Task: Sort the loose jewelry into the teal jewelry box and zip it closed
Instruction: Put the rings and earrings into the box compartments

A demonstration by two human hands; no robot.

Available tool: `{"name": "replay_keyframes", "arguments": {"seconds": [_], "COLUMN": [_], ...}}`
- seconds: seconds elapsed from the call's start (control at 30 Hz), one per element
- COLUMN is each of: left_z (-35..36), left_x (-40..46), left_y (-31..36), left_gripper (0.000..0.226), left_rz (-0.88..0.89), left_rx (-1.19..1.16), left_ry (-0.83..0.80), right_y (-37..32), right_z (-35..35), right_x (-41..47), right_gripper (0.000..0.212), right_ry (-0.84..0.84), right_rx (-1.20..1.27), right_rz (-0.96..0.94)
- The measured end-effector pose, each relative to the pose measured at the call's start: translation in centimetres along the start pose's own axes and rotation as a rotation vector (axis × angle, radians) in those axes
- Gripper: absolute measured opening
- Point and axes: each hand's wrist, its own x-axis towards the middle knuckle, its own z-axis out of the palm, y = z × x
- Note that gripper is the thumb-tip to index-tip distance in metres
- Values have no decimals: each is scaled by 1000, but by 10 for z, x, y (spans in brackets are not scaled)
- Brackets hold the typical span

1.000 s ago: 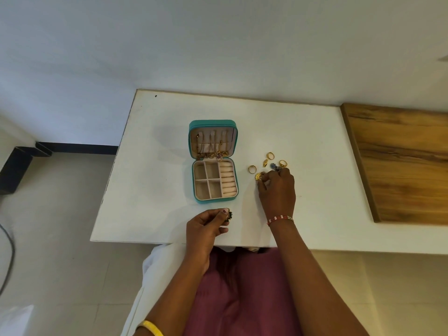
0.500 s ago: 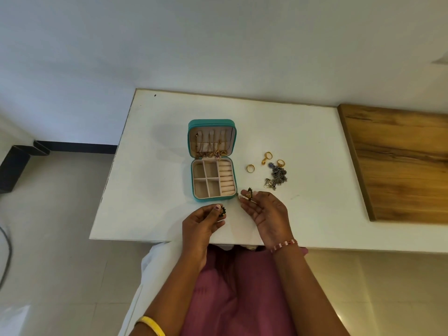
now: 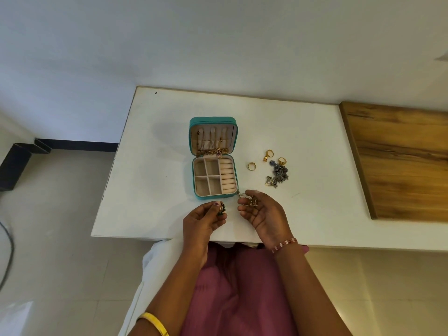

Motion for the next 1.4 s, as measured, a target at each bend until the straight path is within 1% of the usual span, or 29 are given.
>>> {"name": "replay_keyframes", "arguments": {"seconds": [0.1,0.17,0.27,0.33,0.4,0.53,0.6,0.67,0.77,0.93,1.03,1.17,1.3,1.4], "left_z": [-1,-1,0,-1,-1,-5,-5,-4,-4,-4,-3,-4,-4,-4], "left_x": [0,0,1,0,0,0,0,-1,0,2,1,2,2,2], "left_y": [0,1,1,2,2,0,-1,-2,-2,0,-2,-5,-5,-5], "left_gripper": [5,5,11,13,11,16,13,10,11,22,29,26,27,27], "left_rz": [-13,-18,-31,-41,-56,-75,-69,-65,-59,-86,-60,-10,28,36], "left_rx": [-1,1,-9,-34,-62,-45,-9,10,33,-26,39,109,160,190], "left_ry": [18,21,17,9,-12,-58,-72,-72,-78,-119,-147,-120,-110,-100], "right_y": [8,11,13,15,18,27,30,30,29,29,28,28,28,28], "right_z": [1,4,8,10,12,16,17,17,13,11,11,11,13,12], "right_x": [0,-1,-3,-7,-12,-15,-14,-13,-10,-8,-7,-7,-8,-9], "right_gripper": [16,12,9,12,15,12,13,8,5,11,17,20,10,1], "right_ry": [31,66,86,77,55,9,12,18,44,55,81,92,77,39], "right_rx": [-236,-347,-396,-391,-408,-561,-645,-699,-714,-645,-567,-531,-534,-649], "right_rz": [-80,-132,-188,-176,-166,-218,-259,-292,-296,-229,-202,-168,-185,-234]}}
